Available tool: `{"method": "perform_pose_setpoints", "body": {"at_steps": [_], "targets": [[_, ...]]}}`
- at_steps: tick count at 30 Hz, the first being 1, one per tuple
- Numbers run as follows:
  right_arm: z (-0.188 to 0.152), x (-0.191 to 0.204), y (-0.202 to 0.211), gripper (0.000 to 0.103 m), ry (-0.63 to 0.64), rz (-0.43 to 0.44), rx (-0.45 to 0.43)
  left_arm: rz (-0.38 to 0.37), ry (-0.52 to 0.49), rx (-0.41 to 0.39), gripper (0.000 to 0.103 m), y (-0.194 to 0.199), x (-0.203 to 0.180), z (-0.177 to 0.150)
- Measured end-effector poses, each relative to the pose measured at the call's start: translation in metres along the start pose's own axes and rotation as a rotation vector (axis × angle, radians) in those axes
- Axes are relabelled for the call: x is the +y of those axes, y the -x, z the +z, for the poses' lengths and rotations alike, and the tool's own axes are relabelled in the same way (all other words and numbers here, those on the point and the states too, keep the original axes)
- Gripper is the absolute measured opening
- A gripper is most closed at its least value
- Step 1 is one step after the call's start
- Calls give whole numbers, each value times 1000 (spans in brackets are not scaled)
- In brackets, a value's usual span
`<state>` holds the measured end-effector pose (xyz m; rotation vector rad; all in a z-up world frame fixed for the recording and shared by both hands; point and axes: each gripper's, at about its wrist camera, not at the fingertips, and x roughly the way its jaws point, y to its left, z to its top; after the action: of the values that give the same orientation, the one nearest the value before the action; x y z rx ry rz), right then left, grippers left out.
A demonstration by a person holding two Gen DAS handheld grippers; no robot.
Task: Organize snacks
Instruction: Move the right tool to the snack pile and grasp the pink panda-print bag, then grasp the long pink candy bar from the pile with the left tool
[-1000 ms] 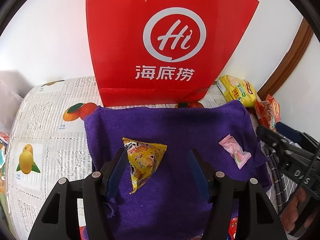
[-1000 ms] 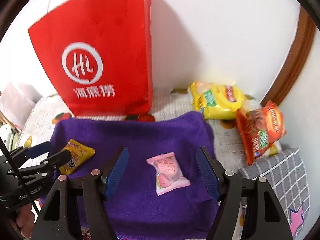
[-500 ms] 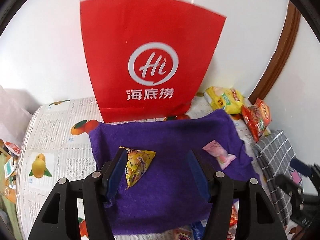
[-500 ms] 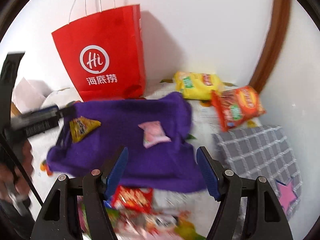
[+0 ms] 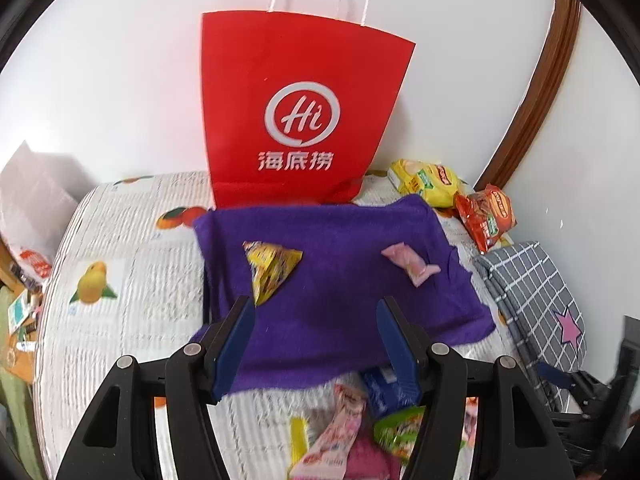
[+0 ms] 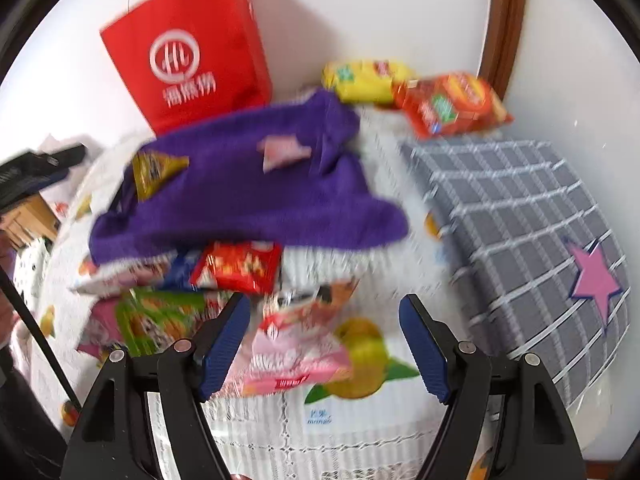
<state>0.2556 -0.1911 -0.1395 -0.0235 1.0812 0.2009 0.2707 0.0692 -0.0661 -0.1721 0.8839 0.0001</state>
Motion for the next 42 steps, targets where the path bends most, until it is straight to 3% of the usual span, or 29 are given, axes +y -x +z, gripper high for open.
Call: {"method": "perform_pose_setpoints", "body": {"at_steps": [7,9,10,11,19,29,35,37,40,42], "targets": [[-14,19,-37,76,98,-87,119,45,-32,18,61,14,7,-31],[-22,18,-40,66,109,-103,100,51,-31,26,61,15,9,-39],[-26,16,-40,52,110,-106,87,49,-29,33,61,15,9,-42],[-29,14,-39,48,110,-111,82,42,-27,46,61,13,10,-47],[-56,-17,-20,46,12,-58,16,-9,-47,100,61,1,-10,-63],[-72,-35,-9,47,-34,-30,-3,23,-108,240,61,-45,-28,-80],[-72,-36,-10,47,-33,-35,-8,20,-128,279,42,-58,-26,-93],[-71,-36,-10,47,-33,-34,-6,10,-117,269,24,-58,-24,-93],[-70,-37,-8,47,-38,-34,-7,-47,-96,260,8,-50,-20,-91],[-70,-37,-7,47,-42,-34,-10,-48,-96,237,7,-42,-17,-90]]}}
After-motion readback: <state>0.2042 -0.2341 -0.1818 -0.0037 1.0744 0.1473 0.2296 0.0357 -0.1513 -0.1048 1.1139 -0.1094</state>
